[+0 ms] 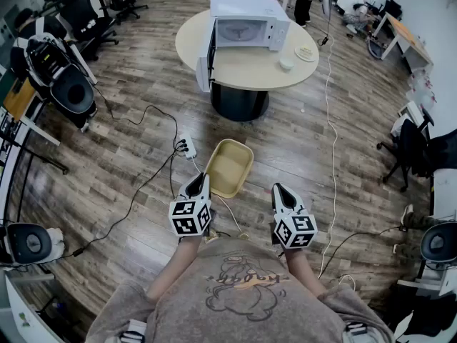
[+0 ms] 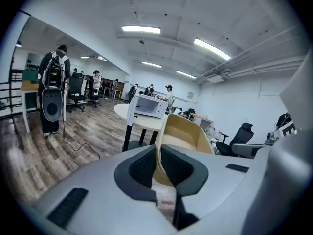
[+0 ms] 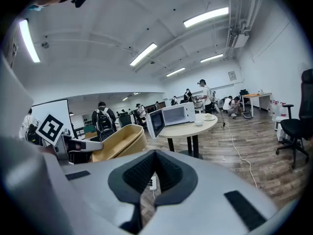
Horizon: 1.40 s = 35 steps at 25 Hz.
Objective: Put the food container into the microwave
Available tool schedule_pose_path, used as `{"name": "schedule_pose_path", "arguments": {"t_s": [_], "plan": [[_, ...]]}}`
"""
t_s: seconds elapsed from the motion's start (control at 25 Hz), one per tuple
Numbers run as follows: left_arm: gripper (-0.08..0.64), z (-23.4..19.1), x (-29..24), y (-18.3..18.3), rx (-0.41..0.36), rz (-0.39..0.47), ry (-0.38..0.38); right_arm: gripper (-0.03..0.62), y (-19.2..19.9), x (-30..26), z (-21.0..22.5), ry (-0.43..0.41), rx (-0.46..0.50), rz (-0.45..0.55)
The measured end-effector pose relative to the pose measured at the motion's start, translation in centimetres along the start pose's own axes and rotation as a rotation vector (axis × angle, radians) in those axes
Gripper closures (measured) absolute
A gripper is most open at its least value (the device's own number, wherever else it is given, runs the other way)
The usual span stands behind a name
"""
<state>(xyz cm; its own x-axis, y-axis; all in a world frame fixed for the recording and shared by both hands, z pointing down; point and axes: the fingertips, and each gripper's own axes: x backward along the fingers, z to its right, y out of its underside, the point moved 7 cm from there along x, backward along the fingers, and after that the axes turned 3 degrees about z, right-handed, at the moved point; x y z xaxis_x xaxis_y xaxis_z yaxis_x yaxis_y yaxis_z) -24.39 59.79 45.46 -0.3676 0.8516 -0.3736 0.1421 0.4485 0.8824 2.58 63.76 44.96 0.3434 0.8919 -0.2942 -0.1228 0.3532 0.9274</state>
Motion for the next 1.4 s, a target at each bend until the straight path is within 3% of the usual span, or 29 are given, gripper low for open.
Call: {"name": "schedule_pose_path", "arguments": {"t_s": [0.36, 0.88, 1.04, 1.4], "plan": [[0.508, 0.7, -0.3, -0.1, 0.007, 0.001, -0.001, 0.592, -0.4, -0.3, 0.5, -0.016, -0.001, 0.005], [0.508, 2.3, -0.3, 0.9, 0.039, 0.028, -0.06, 0.592, 0.3, 0.7, 3.2, -0.063, 0.003, -0.003], [0.508, 2.7, -0.4, 1.3, 0.065, 0.038, -0.072, 0.592, 0.6, 0.3, 4.1, -0.102, 0.017, -0.024], [0.508, 0.8, -4.0, 0.1, 0.07, 0.053, -0.09, 0.592, -0.8, -3.5, 5.6, -0.094, -0.009, -0.01]]}}
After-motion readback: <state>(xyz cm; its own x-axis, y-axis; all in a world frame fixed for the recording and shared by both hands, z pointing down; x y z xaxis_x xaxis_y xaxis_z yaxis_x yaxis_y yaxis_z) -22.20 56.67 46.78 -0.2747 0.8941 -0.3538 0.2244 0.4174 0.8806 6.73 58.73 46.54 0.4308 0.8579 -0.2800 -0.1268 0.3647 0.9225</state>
